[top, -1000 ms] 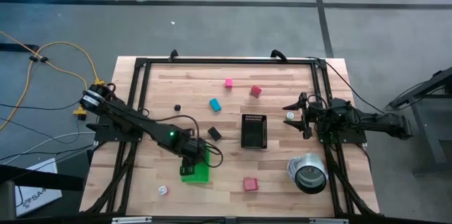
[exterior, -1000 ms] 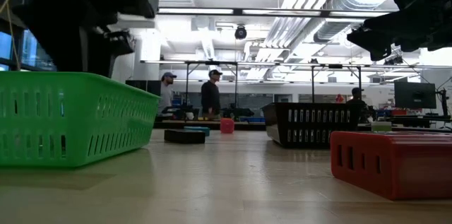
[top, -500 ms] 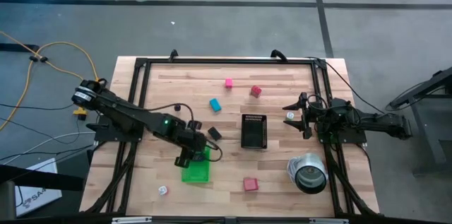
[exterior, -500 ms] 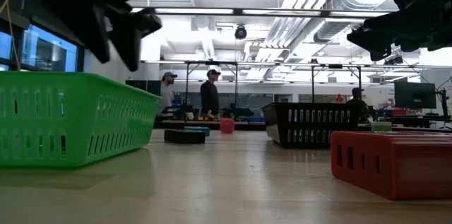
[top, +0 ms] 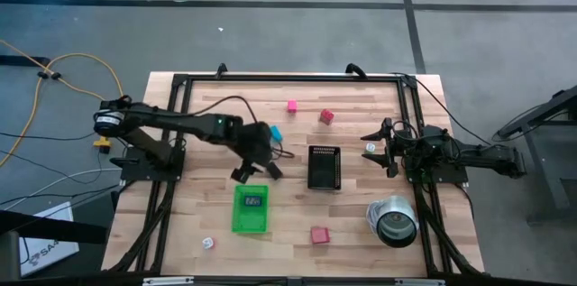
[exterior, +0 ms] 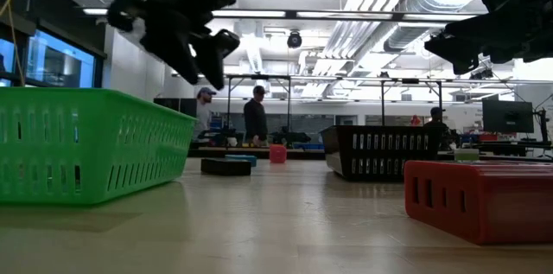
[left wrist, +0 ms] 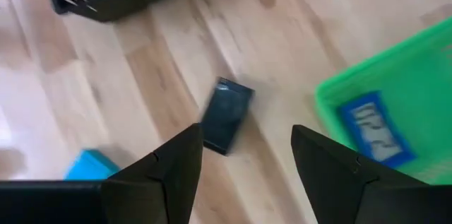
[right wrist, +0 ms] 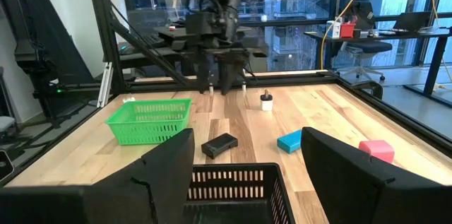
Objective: Pick & Place Office items
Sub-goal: Put the black digital clock into the green bin
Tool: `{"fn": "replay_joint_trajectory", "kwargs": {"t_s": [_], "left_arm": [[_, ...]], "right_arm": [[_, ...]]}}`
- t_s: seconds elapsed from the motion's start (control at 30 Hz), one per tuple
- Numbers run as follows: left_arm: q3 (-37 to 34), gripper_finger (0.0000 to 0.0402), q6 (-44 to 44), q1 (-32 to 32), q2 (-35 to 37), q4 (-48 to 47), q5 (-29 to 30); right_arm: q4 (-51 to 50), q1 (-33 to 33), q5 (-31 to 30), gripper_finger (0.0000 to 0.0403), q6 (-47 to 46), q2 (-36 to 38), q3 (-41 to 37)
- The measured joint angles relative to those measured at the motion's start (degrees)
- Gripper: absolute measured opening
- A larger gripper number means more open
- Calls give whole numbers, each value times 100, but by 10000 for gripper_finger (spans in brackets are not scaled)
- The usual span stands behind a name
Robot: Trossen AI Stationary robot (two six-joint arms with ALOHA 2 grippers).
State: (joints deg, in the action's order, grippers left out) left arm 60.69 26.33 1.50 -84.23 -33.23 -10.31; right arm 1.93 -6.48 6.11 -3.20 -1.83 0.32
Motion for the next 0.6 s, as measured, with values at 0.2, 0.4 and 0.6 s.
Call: {"fn": "replay_joint_trajectory", "kwargs": {"t_s": [0.2, 0.4, 0.6], "left_arm": [[2, 210, 400, 223, -239, 171, -54], [2, 210, 633, 401, -614, 308, -414], [-2, 210, 687, 450, -901, 434, -498]], "right_arm": [[-2, 0, 2, 248, 0, 0, 0], [30, 0, 0, 248, 0, -47, -1], [28, 0, -3, 248, 0, -90, -2]]}}
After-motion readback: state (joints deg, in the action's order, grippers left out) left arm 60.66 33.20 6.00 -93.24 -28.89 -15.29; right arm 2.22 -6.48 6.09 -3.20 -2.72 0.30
